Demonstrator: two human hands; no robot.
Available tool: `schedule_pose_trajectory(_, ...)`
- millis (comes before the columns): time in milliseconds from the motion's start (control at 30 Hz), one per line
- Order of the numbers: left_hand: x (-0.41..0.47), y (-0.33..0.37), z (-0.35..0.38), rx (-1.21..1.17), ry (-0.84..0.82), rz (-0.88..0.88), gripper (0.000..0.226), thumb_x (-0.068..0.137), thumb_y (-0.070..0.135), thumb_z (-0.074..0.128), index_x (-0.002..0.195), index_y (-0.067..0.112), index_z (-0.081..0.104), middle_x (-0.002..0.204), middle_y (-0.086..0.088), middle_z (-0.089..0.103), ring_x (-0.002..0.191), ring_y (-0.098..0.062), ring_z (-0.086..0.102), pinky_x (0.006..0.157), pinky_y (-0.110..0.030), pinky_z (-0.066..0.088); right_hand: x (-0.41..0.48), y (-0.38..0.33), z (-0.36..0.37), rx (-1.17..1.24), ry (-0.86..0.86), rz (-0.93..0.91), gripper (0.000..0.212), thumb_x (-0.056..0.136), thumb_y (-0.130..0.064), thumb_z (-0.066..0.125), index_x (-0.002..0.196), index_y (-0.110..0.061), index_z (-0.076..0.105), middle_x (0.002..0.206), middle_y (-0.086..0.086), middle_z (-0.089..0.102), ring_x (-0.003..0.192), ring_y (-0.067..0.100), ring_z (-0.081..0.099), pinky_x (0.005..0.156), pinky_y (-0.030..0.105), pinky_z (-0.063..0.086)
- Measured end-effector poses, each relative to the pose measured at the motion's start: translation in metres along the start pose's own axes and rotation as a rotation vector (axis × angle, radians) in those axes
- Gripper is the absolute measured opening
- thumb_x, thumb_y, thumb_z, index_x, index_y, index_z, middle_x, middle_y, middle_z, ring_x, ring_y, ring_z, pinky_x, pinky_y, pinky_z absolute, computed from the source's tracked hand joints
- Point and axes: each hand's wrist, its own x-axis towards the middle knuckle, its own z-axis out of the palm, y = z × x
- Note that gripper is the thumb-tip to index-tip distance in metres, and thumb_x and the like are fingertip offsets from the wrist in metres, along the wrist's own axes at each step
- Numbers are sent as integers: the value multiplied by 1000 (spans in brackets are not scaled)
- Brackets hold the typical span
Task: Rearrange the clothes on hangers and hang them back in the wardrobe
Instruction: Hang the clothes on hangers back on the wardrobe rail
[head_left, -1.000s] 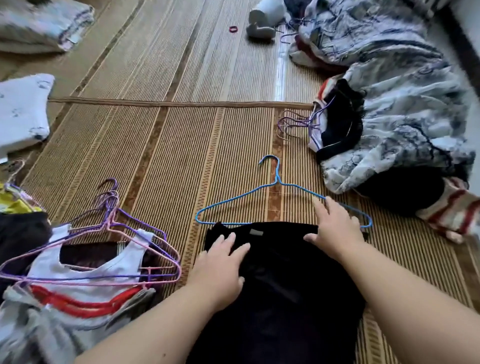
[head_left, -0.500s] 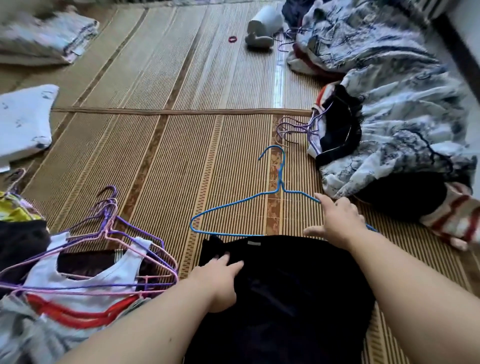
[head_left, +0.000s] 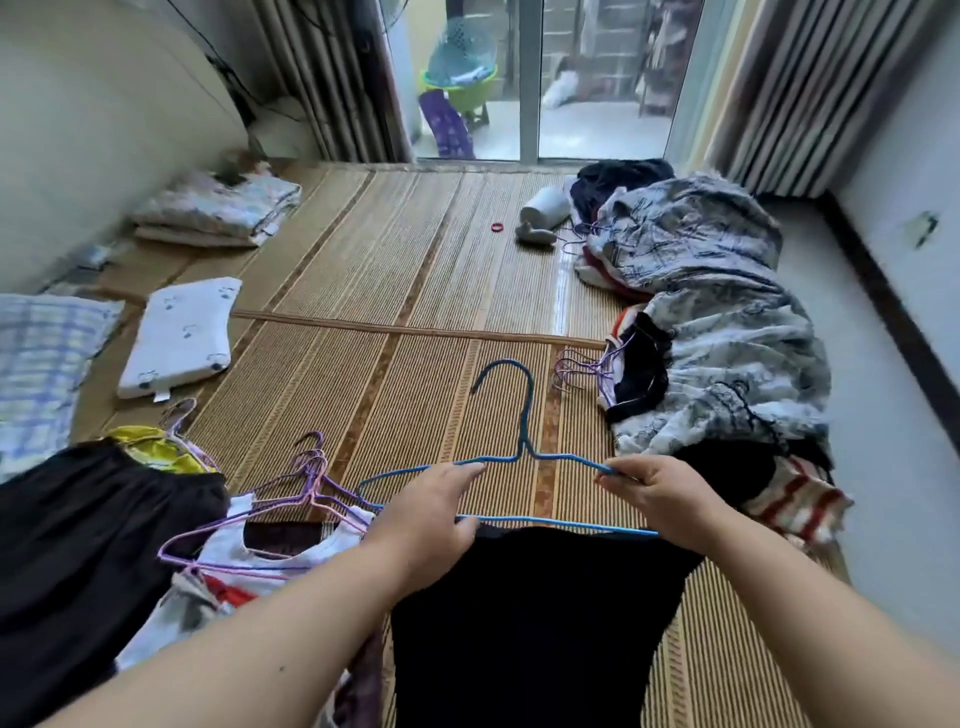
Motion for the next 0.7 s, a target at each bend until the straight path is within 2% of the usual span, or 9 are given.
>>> schedule_pose_trajectory(100, -35, 40, -61, -8, 311, 54, 37, 89, 24, 56, 125, 18, 56, 121, 0, 53, 116, -16, 49, 103, -32, 37, -36, -69, -18, 26, -15, -78, 19, 87, -24, 65, 73, -36, 69, 52, -19, 57, 49, -3, 46, 53, 11, 33)
schedule_pose_trajectory(167, -62, 63, -99, -82, 579, 46, 27, 86, 22, 59, 112, 14, 62, 105, -5, 57, 100, -22, 54, 90, -35, 42, -58, -111, -26, 10, -21, -162, 18, 85, -27, 68, 71, -38, 72, 55, -15, 58, 53, -1, 47, 58, 17, 36)
schedule_pose_trajectory(233, -97, 81, -136, -173, 744, 28, 24, 88, 26, 57, 107, 13, 63, 99, -7, 60, 94, -24, 55, 83, -32, 41, -84, -156, -30, -56, -79, -258, 12, 82, -34, 69, 76, -44, 71, 67, -8, 65, 62, 8, 54, 65, 28, 43)
schedule_pose_trajectory(333, -150, 91, -186, -438, 817, -25, 24, 98, 24, 47, 110, 14, 64, 94, -4, 68, 85, -18, 63, 77, -27, 49, -116, -220, -25, -154, -164, -385, 9, 83, -38, 67, 89, -35, 73, 82, -3, 70, 76, 15, 63, 78, 29, 49)
schedule_pose_trajectory(400, -189, 89, -215, -658, 905, -47, 23, 100, 24, 42, 105, 18, 63, 79, -1, 67, 69, -14, 64, 70, -29, 53, -139, -263, -13, -246, -208, -481, 12, 86, -35, 64, 94, -32, 72, 74, -5, 63, 59, 4, 53, 63, 18, 42)
schedule_pose_trajectory(467, -228, 77, -238, -791, 1005, -87, 22, 101, 25, 39, 95, 27, 61, 67, 0, 64, 56, -16, 61, 60, -31, 51, -157, -305, 7, -253, -258, -567, 10, 88, -33, 63, 94, -32, 71, 59, -10, 54, 46, 2, 42, 48, 11, 31)
schedule_pose_trajectory(533, -269, 60, -257, -797, 1079, -147, 23, 101, 25, 39, 93, 29, 60, 60, 1, 62, 51, -18, 59, 54, -26, 48, -167, -340, 34, -232, -304, -633, 10, 88, -29, 64, 94, -29, 72, 47, -14, 50, 41, 2, 41, 43, 10, 29)
schedule_pose_trajectory(633, -339, 26, -279, -736, 1201, -221, 23, 100, 21, 42, 94, 30, 62, 48, 7, 58, 44, -10, 56, 47, -18, 45, -190, -393, 87, -242, -428, -752, 12, 87, -28, 64, 95, -23, 72, 50, -12, 51, 42, 0, 41, 45, 11, 30)
schedule_pose_trajectory(700, -367, 8, -285, -759, 1220, -252, 22, 100, 19, 43, 98, 28, 63, 44, 9, 54, 40, -6, 48, 46, -18, 41, -199, -412, 113, -220, -465, -799, 5, 87, -26, 65, 87, -27, 69, 52, -10, 50, 43, 0, 40, 47, 13, 31)
